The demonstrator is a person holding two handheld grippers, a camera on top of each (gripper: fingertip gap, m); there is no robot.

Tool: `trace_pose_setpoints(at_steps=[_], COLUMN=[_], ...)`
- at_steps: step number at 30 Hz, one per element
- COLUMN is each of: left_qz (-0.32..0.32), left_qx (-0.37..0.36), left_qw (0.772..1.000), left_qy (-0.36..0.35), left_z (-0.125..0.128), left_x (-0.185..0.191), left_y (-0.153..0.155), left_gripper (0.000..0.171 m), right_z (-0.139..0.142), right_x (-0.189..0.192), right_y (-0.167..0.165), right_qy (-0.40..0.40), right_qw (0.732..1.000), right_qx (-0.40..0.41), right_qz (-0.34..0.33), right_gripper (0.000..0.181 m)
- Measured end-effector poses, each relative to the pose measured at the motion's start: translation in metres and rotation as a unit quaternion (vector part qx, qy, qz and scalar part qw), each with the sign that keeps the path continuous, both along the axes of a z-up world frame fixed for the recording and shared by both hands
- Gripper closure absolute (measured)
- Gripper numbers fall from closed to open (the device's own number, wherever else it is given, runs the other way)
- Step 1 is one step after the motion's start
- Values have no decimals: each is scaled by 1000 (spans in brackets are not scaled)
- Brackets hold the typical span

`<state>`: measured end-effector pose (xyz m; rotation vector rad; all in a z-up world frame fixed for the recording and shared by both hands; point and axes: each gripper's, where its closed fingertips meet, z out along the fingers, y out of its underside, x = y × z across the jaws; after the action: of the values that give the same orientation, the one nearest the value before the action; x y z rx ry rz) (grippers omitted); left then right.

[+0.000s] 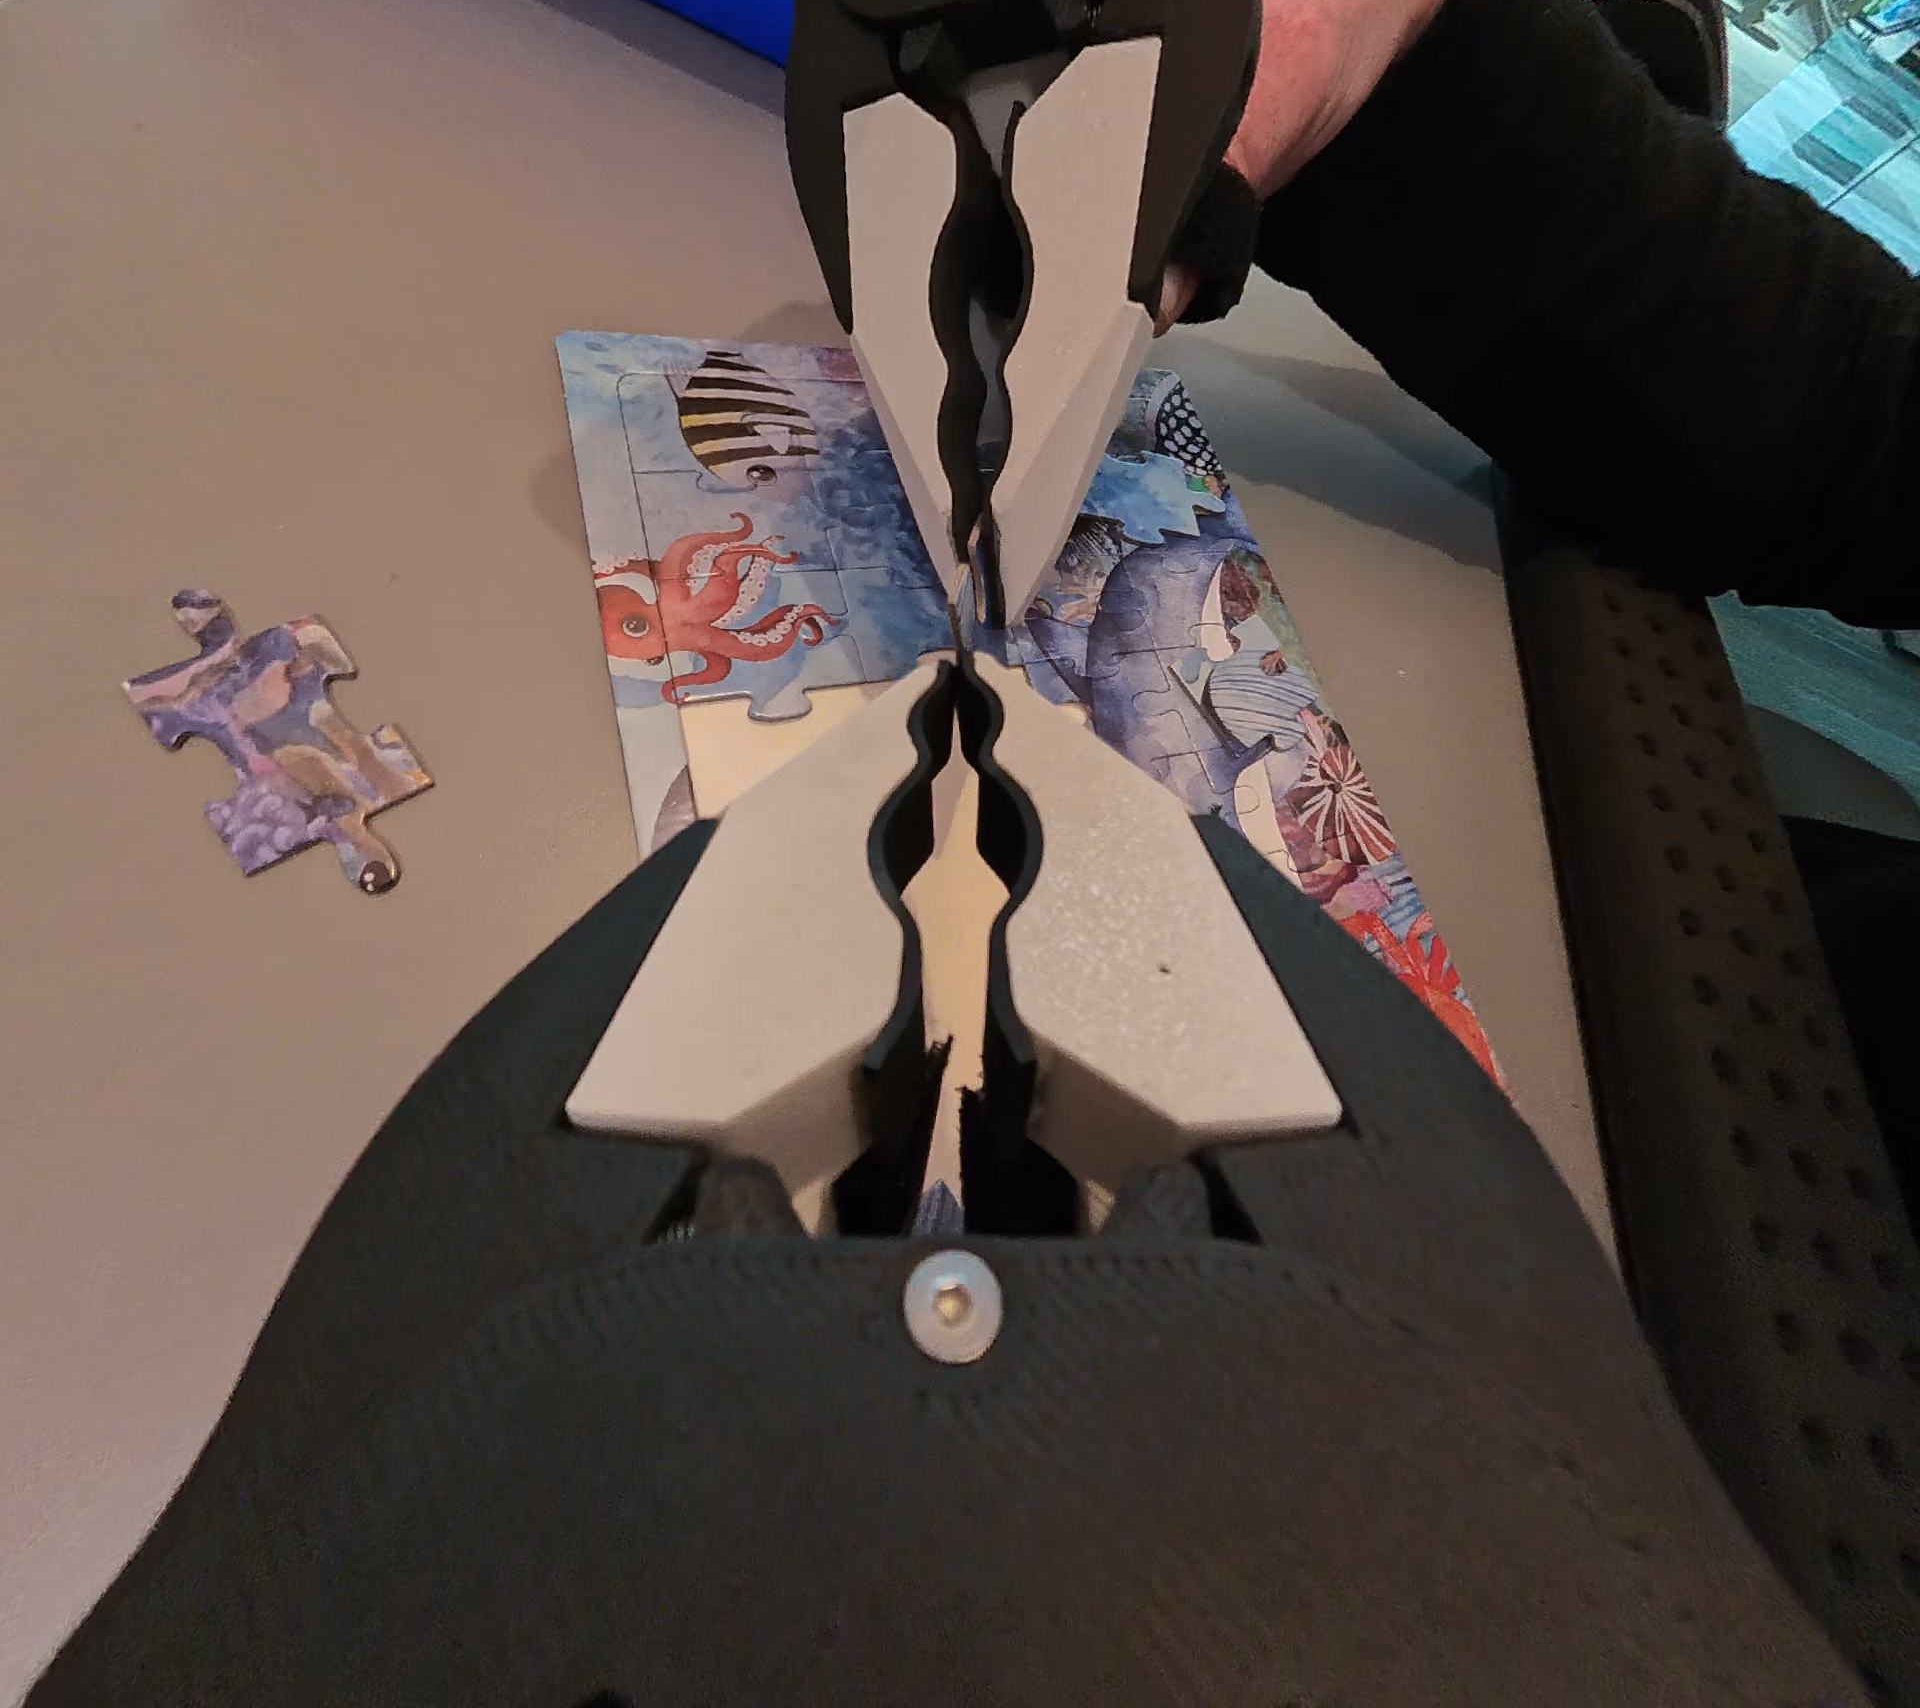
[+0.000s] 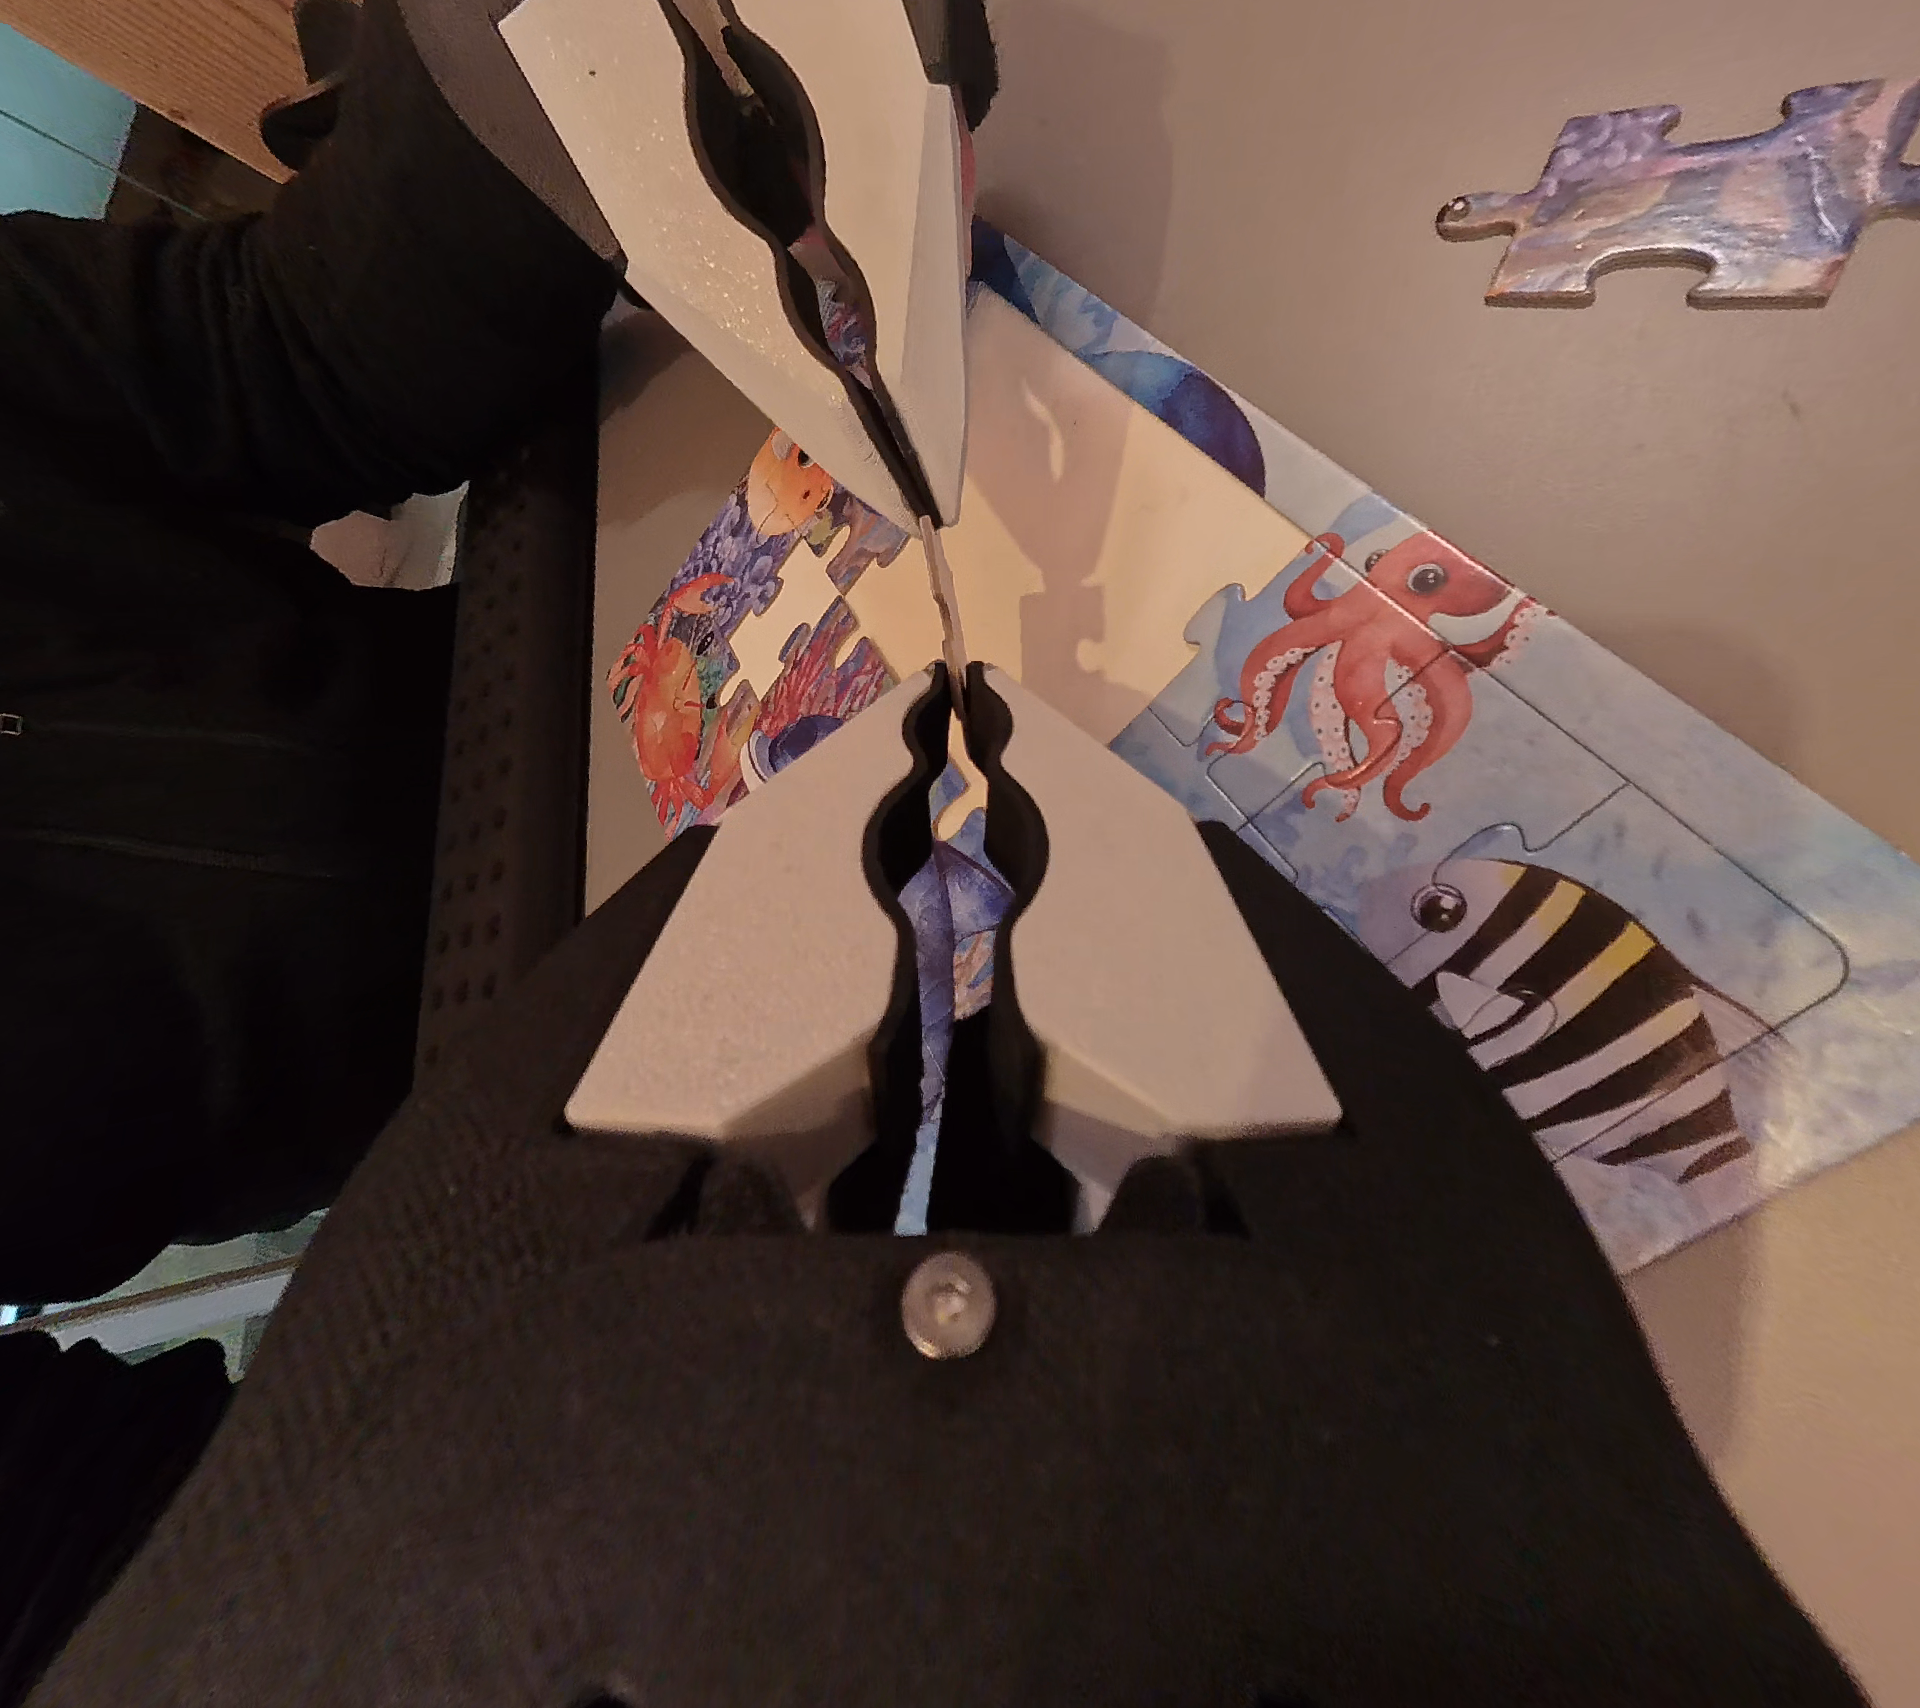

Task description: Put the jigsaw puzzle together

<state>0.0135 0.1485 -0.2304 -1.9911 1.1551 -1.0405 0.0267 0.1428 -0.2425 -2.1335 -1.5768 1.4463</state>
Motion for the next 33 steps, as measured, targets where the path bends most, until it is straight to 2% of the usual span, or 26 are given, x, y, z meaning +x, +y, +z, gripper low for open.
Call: trace_pose_setpoints(at_steps=[11,12,18,22,25,27,30,33], left_qz=[6,11,84,108,95,56,17,1], left_qx=[-6,-6,16,22,26,21,28,25], left_qw=[1000,1000,996,994,995,996,989,982], left_qy=[23,21,-16,-27,12,66,147,188], left_z=[-10,-8,13,20,10,-6,-26,-33], left_x=[-1,-3,-24,-37,-43,-47,-61,-79], left_y=[2,4,32,40,36,21,5,-5], left_gripper=[171,167,160,158,153,149,144,138], right_z=[-4,-3,14,37,41,39,35,32], right_x=[0,-1,-4,-2,-2,-4,-8,-11], right_y=[-2,0,30,53,54,52,47,45], right_qy=[-6,-3,40,107,123,118,110,104], right_qw=[1000,1000,996,985,983,984,986,988], right_qx=[-7,-4,27,10,4,8,10,11], right_qz=[4,0,-73,-135,-139,-132,-121,-116], right_gripper=[181,181,181,181,181,181,181,181])
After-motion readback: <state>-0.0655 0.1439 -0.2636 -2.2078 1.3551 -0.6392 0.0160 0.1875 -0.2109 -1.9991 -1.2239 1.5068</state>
